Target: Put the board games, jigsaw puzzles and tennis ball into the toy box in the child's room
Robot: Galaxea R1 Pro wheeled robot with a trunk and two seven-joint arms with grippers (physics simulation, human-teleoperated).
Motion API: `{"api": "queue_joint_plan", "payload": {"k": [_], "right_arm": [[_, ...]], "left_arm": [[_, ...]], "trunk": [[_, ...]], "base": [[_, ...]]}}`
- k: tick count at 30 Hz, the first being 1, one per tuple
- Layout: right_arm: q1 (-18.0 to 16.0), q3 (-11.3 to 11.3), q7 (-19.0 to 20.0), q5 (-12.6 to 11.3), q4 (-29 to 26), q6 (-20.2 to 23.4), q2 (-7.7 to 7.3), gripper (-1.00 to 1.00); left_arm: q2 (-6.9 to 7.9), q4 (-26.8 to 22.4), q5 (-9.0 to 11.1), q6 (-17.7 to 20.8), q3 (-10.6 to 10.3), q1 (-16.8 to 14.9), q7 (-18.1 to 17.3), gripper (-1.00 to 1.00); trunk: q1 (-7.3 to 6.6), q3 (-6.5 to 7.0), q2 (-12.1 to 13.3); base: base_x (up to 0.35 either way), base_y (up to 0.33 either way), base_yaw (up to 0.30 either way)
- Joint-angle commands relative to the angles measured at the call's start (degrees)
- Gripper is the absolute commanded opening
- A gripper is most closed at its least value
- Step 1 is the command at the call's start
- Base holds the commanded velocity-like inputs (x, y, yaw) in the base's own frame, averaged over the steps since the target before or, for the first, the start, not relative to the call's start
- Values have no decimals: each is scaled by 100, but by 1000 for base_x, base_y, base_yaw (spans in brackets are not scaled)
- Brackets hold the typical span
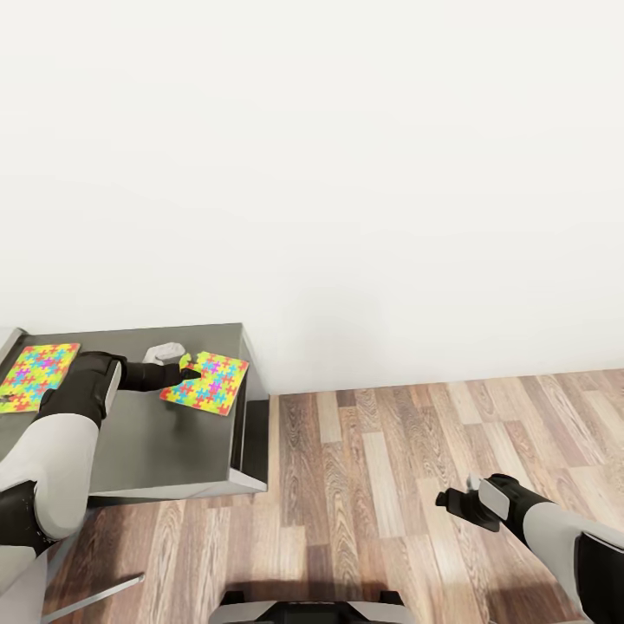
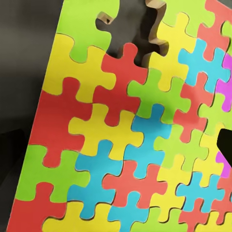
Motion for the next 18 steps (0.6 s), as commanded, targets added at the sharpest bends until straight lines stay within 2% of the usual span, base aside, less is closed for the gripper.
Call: {"api": "queue_joint_plan", "payload": {"k": [1, 18], "right_arm": [[-4, 43, 10, -20, -8, 20, -5, 100], [-4, 43, 10, -20, -8, 20, -7, 100]], "left_arm": [[-7, -2, -41, 45, 29, -2, -56, 100], [-7, -2, -39, 42, 34, -2, -56, 100]], "trunk": [[4, -9, -8], [4, -9, -8]], "base": [[0, -26, 0], [0, -37, 0]]}}
